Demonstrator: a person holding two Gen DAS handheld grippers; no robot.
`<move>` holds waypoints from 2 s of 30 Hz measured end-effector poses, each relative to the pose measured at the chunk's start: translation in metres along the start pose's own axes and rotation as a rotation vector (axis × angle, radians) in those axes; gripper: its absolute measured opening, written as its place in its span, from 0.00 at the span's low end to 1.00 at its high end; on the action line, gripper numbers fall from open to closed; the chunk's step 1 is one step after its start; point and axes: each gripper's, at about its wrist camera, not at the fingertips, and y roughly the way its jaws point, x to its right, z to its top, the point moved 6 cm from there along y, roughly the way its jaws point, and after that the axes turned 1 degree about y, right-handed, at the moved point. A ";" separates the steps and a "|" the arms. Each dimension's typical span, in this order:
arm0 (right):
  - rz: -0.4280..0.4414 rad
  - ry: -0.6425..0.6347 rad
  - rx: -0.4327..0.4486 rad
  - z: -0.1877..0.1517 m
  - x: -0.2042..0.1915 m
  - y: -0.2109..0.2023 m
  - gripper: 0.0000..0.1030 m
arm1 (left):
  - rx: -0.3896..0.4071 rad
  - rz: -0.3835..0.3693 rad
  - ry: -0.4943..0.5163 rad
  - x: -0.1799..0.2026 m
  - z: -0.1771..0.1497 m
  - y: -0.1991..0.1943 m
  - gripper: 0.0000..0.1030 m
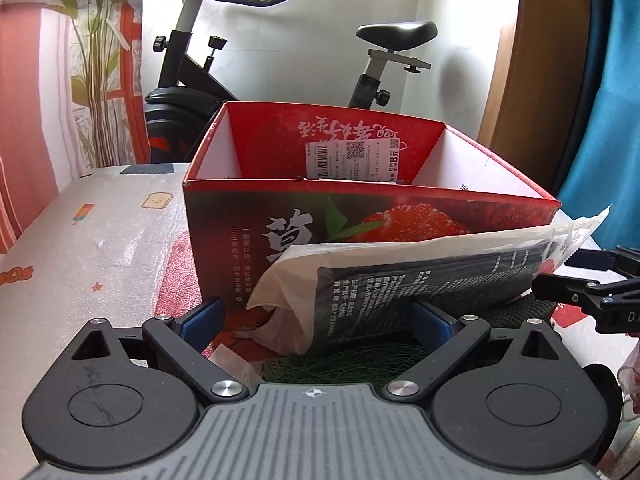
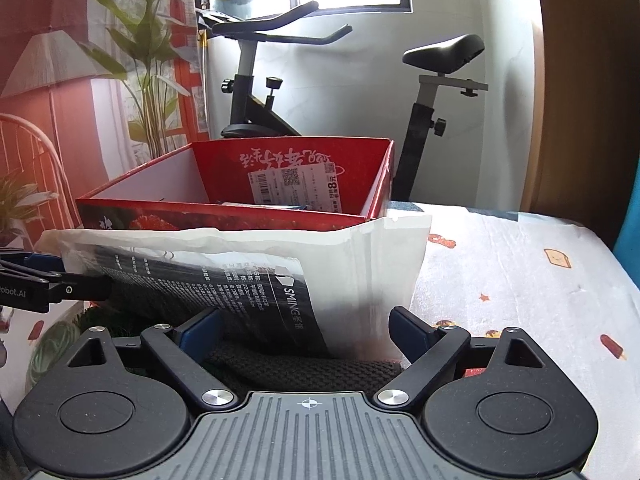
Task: Organize soft objects
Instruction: 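Close the right tool on the white bag edge and lift it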
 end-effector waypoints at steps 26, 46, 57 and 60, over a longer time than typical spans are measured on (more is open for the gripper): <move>0.048 0.005 0.041 0.007 0.010 0.013 0.88 | -0.025 -0.035 0.023 0.001 0.000 0.015 0.78; 0.060 0.006 0.039 0.006 0.003 0.015 0.78 | -0.030 -0.072 0.041 0.013 0.009 0.015 0.65; 0.045 -0.002 0.054 0.017 0.004 -0.009 0.41 | -0.007 -0.082 0.038 0.017 0.016 0.005 0.58; 0.054 -0.009 0.088 0.028 0.002 -0.023 0.39 | 0.009 -0.087 0.023 0.015 0.022 0.000 0.57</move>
